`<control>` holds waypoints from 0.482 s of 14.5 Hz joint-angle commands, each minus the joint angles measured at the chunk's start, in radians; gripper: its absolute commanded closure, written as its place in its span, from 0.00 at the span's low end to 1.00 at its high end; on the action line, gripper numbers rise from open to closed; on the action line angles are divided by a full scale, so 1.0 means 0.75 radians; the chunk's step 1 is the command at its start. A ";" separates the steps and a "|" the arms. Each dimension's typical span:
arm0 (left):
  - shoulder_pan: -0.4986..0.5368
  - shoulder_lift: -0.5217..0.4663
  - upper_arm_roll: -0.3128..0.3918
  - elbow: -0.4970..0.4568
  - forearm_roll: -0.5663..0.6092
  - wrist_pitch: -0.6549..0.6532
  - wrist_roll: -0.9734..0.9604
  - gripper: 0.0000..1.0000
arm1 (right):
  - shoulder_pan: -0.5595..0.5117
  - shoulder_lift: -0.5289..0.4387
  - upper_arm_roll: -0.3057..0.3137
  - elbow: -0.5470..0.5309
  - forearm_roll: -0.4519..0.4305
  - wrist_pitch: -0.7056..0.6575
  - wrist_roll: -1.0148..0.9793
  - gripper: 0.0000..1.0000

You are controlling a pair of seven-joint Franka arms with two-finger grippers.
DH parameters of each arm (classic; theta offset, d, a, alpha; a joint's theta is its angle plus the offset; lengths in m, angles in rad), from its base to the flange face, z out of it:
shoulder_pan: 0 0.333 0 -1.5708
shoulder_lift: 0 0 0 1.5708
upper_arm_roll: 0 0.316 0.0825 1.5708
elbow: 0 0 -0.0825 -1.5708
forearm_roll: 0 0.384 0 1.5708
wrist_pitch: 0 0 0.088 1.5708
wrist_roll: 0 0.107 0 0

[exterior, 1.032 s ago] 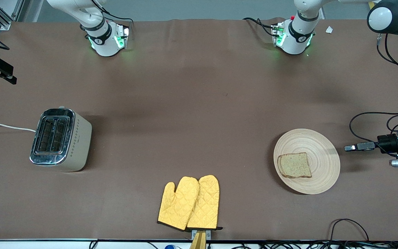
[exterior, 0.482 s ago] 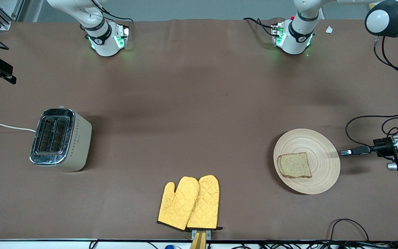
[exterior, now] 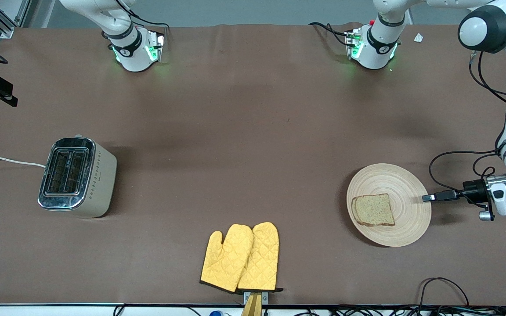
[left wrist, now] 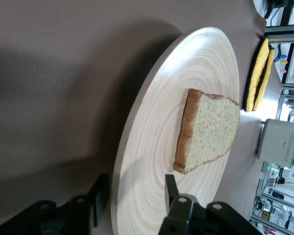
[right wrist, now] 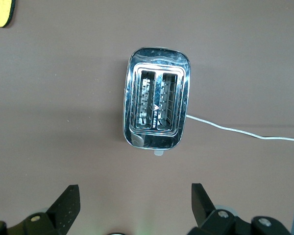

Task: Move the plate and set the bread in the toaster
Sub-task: 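Reach the left gripper down to the wooden plate's rim, then push the plate with the left gripper toward the table's middle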

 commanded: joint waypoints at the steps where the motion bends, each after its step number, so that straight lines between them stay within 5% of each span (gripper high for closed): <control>1: 0.000 0.026 -0.006 0.030 -0.029 0.008 0.022 0.53 | -0.016 -0.004 0.018 -0.001 -0.001 -0.013 -0.013 0.00; 7: 0.002 0.040 -0.006 0.030 -0.032 0.008 0.022 0.73 | -0.012 -0.002 0.022 0.001 0.001 -0.015 -0.013 0.00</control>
